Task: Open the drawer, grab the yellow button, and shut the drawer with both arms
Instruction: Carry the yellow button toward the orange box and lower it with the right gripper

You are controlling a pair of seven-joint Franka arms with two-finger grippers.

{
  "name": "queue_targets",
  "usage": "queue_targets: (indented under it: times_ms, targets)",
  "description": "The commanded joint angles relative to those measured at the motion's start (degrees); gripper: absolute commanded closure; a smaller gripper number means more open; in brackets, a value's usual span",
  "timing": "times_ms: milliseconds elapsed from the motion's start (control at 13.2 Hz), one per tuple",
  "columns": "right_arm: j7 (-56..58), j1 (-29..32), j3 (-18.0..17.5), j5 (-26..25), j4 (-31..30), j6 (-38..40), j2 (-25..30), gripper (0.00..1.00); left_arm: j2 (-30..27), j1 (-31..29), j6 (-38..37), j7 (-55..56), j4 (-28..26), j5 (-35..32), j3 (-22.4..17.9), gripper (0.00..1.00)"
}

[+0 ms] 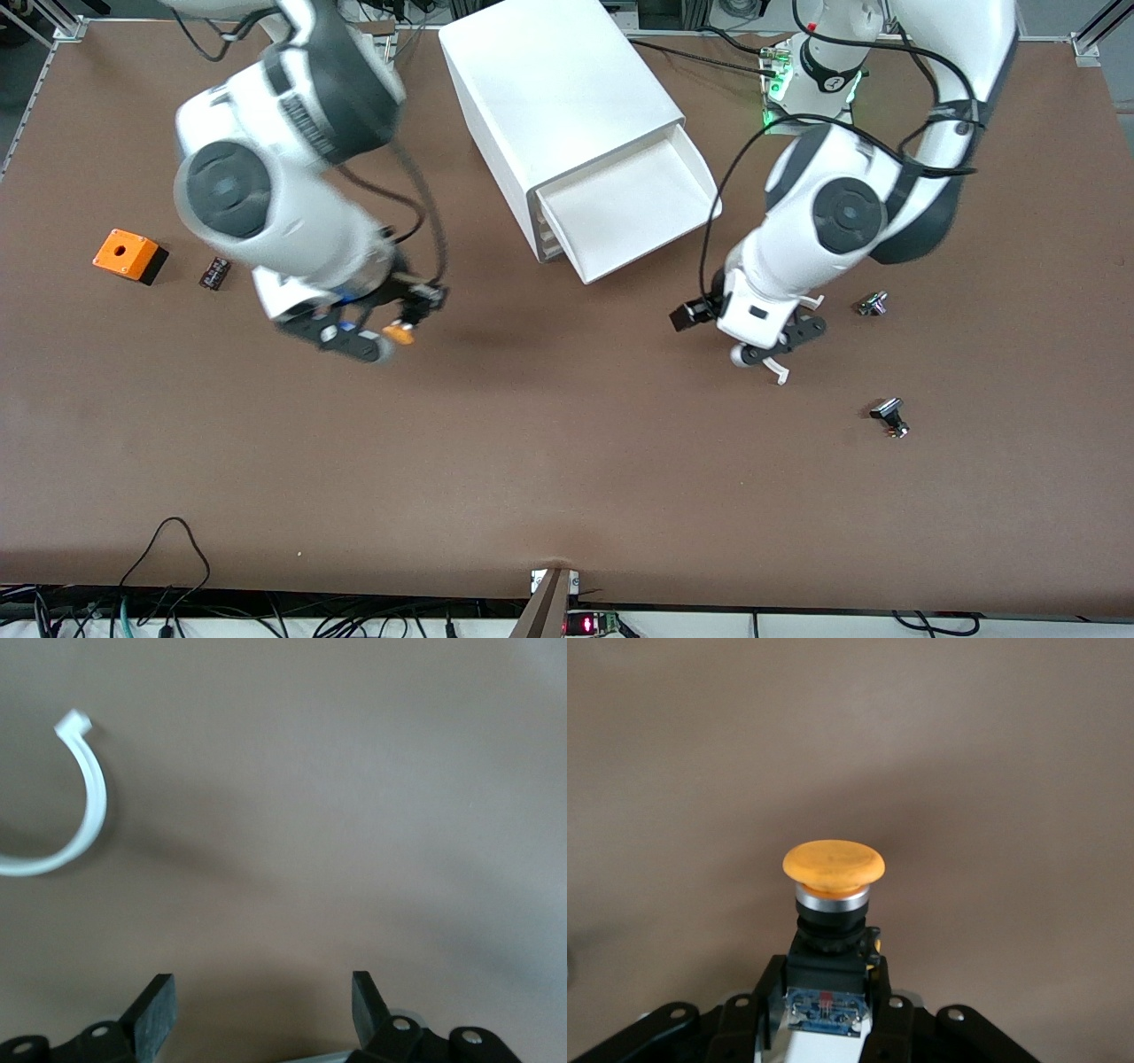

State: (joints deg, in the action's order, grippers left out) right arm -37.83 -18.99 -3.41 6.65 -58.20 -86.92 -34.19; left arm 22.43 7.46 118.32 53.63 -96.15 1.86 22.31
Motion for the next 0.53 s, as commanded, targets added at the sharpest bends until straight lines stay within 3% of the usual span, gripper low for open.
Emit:
queue_targets:
  times_ms: [0, 227, 453]
  targets:
    - [10.12, 5.35, -0.19, 0.39, -7.53, -1.05, 3.07, 1.0, -3.71, 2.47, 3.15, 6.65, -6.41, -5.08, -0.17, 0.12]
    - [21.88, 6.95, 5.58, 0.21, -15.33, -5.51, 4.74, 1.0, -3.62, 4.5, 2.97, 10.01, -7.64, -6.34, 0.71, 0.11]
    - [34.8, 6.95, 10.95, -1.81, -29.37, -18.75, 8.51, 1.0, -3.62, 4.41, 2.62, 10.97, -8.26, -5.82, 2.9, 0.08]
